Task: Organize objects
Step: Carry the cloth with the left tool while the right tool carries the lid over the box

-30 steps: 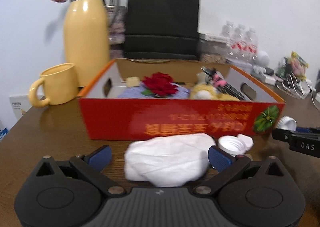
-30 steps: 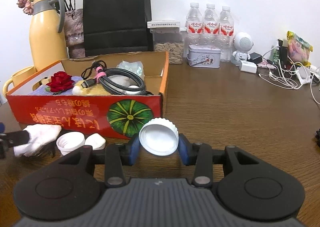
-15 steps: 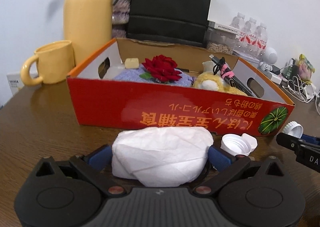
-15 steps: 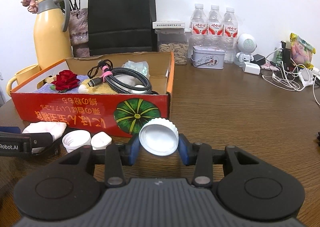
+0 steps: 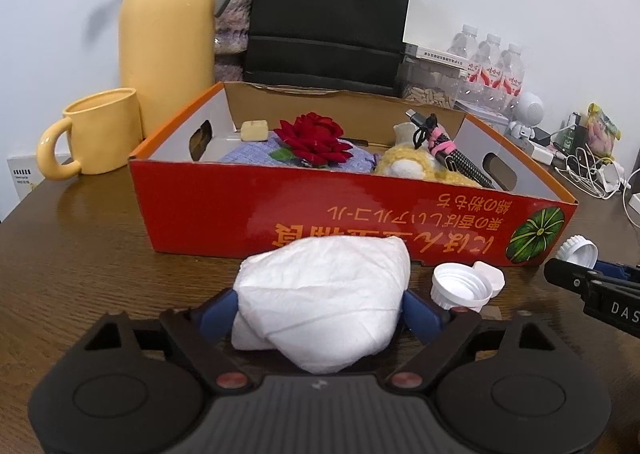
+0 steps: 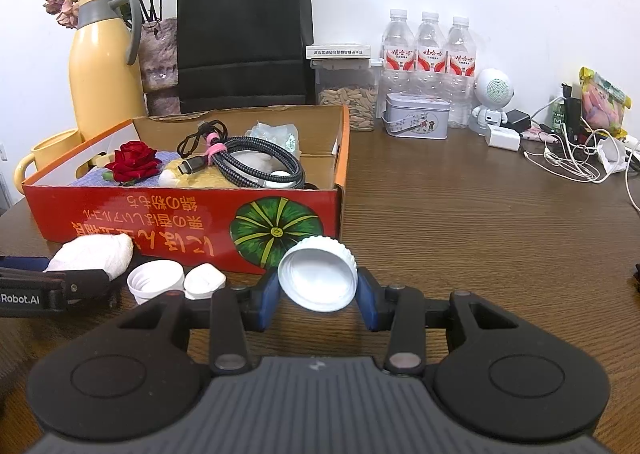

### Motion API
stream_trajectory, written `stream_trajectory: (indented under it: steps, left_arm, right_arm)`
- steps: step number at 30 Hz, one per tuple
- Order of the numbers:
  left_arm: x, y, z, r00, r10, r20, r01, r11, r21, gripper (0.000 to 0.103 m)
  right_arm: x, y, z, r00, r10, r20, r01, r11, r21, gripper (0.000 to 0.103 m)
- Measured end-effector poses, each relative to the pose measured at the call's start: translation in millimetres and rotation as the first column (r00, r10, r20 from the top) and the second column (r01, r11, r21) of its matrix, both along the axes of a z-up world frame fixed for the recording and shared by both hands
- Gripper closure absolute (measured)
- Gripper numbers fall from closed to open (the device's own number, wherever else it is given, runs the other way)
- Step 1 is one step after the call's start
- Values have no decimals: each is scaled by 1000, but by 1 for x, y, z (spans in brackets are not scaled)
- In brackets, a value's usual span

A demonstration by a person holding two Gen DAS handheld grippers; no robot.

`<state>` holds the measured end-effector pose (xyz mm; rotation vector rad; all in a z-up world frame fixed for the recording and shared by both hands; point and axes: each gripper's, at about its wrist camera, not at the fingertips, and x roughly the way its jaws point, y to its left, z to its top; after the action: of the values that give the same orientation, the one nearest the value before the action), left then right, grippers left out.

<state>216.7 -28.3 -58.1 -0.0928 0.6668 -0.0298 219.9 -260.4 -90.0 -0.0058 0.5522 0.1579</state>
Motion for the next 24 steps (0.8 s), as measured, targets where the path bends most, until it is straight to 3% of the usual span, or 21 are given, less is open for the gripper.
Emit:
stream_trajectory:
  steps: [5, 24]
  left_arm:
    - [-5, 4, 3, 1000, 21, 17, -21, 1000, -5, 23]
    - [-37, 6, 20, 986, 37, 162, -46, 998, 53, 23]
  right_arm:
    - [-1, 1, 0, 1000, 0, 5, 0, 1000, 1, 62]
    - [-16, 1, 7, 998, 13, 68, -14, 1000, 12, 62]
